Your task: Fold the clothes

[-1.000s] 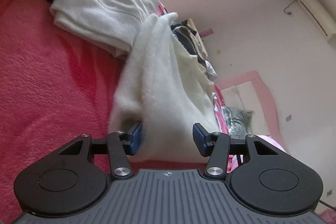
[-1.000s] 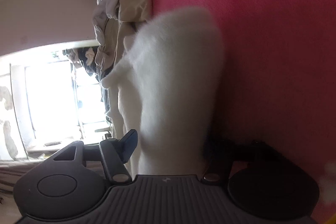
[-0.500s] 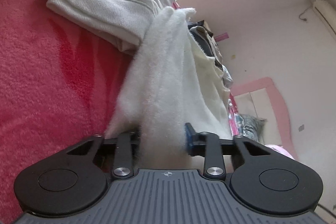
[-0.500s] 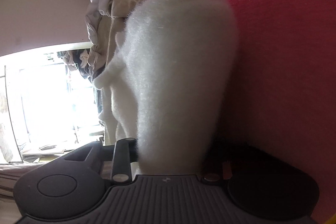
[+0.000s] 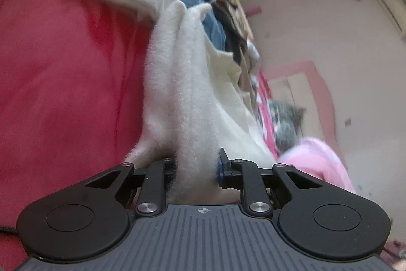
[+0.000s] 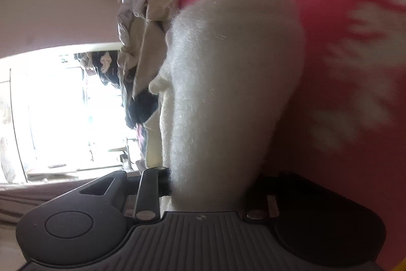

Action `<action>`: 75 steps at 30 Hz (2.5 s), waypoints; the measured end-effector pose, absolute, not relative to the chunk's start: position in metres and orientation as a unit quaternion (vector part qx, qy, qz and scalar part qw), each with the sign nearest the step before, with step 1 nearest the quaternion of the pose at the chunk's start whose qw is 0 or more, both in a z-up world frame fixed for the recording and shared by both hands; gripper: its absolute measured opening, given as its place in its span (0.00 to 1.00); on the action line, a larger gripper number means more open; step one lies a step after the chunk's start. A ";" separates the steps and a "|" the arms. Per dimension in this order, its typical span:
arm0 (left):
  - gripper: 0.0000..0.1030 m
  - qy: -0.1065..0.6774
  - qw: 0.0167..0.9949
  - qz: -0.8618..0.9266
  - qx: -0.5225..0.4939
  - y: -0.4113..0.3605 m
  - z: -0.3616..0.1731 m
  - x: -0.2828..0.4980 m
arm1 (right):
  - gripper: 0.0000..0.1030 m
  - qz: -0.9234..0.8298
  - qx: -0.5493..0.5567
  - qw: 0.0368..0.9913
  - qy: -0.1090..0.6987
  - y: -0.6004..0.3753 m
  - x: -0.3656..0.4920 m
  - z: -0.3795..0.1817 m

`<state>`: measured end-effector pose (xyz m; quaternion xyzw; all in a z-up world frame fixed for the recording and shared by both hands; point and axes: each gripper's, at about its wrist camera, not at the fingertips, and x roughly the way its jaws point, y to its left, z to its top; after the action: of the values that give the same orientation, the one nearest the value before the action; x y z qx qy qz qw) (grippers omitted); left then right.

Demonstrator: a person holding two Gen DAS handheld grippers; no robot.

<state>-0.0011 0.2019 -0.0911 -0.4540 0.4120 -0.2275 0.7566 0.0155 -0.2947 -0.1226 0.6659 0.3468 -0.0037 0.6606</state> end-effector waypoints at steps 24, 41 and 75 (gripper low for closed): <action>0.33 0.405 0.839 -0.227 -0.284 0.193 -0.009 -0.034 | 0.41 0.016 0.152 0.901 0.406 -0.293 -0.076 0.025; 0.33 0.441 0.853 -0.225 -0.166 0.074 -0.077 0.075 | 0.28 0.074 0.027 0.922 0.378 -0.260 0.061 -0.002; 0.33 0.418 0.855 -0.238 -0.193 0.087 -0.085 0.068 | 0.00 0.185 -0.016 0.860 0.476 -0.204 0.057 -0.035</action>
<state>0.0676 0.0870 -0.0851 -0.1935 0.4178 -0.2380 0.8552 0.0568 -0.2040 -0.0347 -0.0164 0.4758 0.1850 0.8597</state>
